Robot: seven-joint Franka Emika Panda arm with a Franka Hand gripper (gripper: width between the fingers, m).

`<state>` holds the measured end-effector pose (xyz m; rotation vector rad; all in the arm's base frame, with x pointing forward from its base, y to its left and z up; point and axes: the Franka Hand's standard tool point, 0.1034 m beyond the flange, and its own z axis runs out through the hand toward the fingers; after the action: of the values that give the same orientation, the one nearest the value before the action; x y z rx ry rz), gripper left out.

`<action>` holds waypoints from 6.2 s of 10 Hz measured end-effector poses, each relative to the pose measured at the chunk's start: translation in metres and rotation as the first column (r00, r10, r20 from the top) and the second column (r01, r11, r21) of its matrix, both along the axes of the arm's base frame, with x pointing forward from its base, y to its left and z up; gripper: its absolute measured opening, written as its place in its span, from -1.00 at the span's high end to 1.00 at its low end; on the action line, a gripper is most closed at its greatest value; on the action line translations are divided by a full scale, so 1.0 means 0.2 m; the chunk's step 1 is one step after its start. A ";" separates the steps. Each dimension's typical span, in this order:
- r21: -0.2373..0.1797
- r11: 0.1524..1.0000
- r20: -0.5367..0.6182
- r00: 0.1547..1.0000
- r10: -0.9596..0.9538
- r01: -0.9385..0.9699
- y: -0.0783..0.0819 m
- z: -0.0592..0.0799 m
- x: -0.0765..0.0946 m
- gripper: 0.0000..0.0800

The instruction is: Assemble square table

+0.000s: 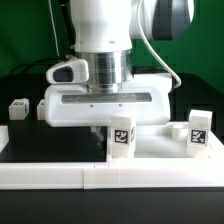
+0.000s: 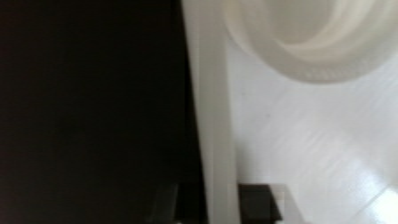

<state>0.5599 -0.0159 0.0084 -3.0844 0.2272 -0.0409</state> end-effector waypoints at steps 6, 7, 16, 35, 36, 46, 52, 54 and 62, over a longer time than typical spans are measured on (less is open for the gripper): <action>-0.011 0.986 0.026 0.986 0.165 -0.164 -0.15 0.01 0.00 0.86; -0.027 0.975 0.040 0.974 0.221 -0.220 -0.16 0.00 0.01 0.86; -0.111 0.594 -0.010 0.599 0.801 -0.796 -0.20 0.02 0.04 0.86; -0.046 -0.433 -0.144 -0.423 0.895 -0.900 0.33 0.02 0.25 0.86; -0.026 -0.456 -0.149 -0.447 0.882 -0.890 0.38 0.05 0.31 0.86; 0.116 -0.845 -0.047 -0.853 0.520 -0.521 0.47 0.02 0.16 0.86; 0.135 -0.971 0.044 -0.978 0.206 -0.198 0.47 0.00 0.09 0.86; 0.105 -0.994 0.081 -0.995 0.052 -0.044 0.55 0.00 0.09 0.86; 0.068 -0.990 0.099 -0.988 -0.118 0.125 0.56 0.00 0.07 0.86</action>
Offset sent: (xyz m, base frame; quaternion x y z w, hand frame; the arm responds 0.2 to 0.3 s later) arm -0.0035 -0.0143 0.0082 0.0496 -0.0051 -0.0578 0.9971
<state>0.5747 0.0967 0.0075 0.0385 3.2466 -0.2125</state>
